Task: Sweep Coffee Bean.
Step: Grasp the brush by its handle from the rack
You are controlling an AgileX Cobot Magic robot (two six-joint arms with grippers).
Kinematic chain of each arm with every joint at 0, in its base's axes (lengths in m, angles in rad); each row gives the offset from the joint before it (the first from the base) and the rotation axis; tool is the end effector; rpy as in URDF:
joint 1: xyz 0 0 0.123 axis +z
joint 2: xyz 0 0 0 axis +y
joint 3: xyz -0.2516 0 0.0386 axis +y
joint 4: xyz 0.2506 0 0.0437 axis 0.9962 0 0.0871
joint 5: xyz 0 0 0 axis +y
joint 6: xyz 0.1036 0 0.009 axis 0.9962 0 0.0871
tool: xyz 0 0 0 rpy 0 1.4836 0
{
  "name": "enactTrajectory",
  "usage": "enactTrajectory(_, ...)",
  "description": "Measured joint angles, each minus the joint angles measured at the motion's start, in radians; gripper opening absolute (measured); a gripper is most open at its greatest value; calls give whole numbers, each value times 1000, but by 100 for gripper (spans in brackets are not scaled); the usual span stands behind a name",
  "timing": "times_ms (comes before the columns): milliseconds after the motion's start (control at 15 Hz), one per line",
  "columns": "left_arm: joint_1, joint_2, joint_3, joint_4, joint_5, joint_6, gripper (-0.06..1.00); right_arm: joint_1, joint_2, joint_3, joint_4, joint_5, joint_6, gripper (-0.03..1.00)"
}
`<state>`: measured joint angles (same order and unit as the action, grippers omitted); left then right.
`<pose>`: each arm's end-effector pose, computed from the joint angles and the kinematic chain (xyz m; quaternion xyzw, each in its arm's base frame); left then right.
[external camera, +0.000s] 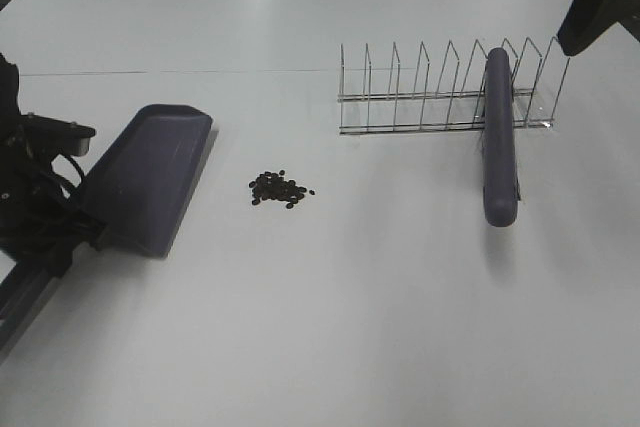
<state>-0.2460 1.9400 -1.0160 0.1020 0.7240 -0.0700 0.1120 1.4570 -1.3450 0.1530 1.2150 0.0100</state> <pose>0.3062 -0.0696 0.0663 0.1256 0.9915 0.0327 0.0103 0.2939 0.0480 0.2955 -0.0357 0.9829 0.0849 0.1594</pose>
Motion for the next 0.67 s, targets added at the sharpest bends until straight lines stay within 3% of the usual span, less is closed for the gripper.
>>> enactTrajectory(267,0,23,-129,38,92,24,33,0,197,-123,0,-1,0,73)
enactTrajectory(667,-55,53,-156,87,163,32,33,0,456,-344,-1,-2,1,73)
